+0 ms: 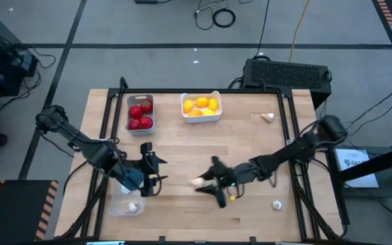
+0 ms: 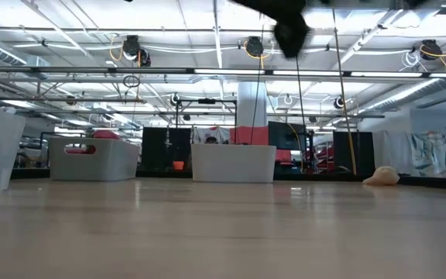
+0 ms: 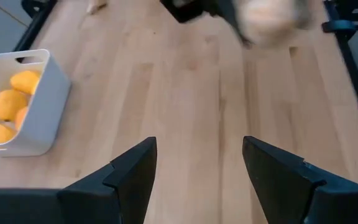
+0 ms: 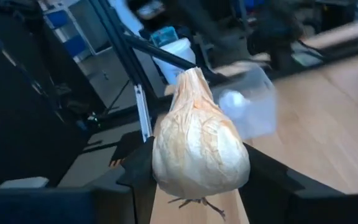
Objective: Sort produce into baskets
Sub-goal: Put the garlic into the transparent bin
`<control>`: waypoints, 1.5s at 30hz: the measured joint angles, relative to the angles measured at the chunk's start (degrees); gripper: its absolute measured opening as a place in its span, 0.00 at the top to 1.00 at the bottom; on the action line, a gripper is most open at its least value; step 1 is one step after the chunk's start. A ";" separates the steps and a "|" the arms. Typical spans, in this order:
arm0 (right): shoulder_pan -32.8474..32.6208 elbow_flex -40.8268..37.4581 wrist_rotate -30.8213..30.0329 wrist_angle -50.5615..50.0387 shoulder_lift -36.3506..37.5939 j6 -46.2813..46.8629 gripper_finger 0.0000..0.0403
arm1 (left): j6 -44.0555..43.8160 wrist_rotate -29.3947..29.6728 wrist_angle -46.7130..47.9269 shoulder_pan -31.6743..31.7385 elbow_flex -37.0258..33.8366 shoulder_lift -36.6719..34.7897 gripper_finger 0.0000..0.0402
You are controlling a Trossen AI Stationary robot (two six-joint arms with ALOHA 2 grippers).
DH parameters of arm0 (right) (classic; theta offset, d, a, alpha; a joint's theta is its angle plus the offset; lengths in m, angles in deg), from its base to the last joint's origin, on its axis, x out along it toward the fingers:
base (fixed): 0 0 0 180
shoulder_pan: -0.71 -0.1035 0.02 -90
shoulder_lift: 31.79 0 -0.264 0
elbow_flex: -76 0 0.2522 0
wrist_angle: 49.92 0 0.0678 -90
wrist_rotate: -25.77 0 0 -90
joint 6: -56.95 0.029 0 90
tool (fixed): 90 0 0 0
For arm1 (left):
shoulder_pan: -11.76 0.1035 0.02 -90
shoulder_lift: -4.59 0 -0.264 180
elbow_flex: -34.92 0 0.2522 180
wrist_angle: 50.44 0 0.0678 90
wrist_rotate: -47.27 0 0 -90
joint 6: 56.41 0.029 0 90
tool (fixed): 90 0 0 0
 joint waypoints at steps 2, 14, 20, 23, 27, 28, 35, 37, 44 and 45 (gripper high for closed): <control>-0.03 5.20 0.57 -0.18 -4.32 -3.23 0.56 | 0.60 0.47 1.39 -0.01 -0.02 -0.16 0.39; 0.37 42.30 7.92 -9.37 -31.18 -19.50 0.56 | -1.88 1.52 8.12 -0.02 -0.02 -0.37 0.39; 1.88 55.58 7.67 -9.39 -42.49 -19.87 0.56 | -3.69 1.99 11.90 -0.01 -0.02 -0.34 0.39; 2.73 62.52 7.67 -8.35 -48.36 -20.30 0.56 | -3.69 2.98 11.94 0.04 -0.02 -0.34 0.39; 3.84 71.81 7.58 -7.76 -55.80 -19.89 0.56 | -3.71 4.13 11.94 0.04 -0.02 -0.34 0.39; 4.12 73.84 7.38 -7.78 -57.57 -19.31 0.56 | -3.74 4.20 11.90 0.04 -0.02 -0.34 0.39; 6.18 80.70 7.25 -8.32 -63.85 -14.92 0.55 | -3.74 4.21 11.25 0.04 -0.02 -0.34 0.39; 6.76 80.71 7.26 -10.00 -63.85 -13.65 0.54 | -3.74 4.21 11.02 0.04 -0.02 -0.34 0.39; 8.04 80.72 7.60 -11.93 -63.90 -10.76 0.39 | -4.11 4.21 10.90 0.04 -0.02 -0.34 0.39; 8.04 80.72 7.60 -11.95 -63.90 -10.71 0.37 | -4.38 4.21 10.91 0.04 -0.02 -0.34 0.39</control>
